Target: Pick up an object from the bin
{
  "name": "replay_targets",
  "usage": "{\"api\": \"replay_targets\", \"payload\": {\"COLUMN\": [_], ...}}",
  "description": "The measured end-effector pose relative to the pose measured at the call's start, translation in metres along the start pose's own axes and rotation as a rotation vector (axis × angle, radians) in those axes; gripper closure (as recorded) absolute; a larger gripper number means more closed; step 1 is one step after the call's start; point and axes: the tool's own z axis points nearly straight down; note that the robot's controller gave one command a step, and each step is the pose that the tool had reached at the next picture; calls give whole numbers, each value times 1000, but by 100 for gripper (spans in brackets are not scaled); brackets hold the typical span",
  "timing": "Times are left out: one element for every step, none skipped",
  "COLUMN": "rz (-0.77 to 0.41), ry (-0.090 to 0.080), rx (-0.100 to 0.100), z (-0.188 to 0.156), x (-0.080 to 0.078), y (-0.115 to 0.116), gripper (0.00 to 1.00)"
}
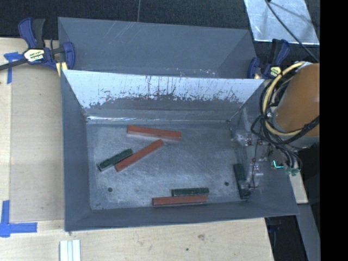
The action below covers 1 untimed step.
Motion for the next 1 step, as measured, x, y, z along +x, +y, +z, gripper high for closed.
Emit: {"api": "replay_targets", "payload": {"rz": [-87], "ry": [-9], "rx": [-3], "z": [16], "x": [-23], "y": [112], "gripper": [0]}}
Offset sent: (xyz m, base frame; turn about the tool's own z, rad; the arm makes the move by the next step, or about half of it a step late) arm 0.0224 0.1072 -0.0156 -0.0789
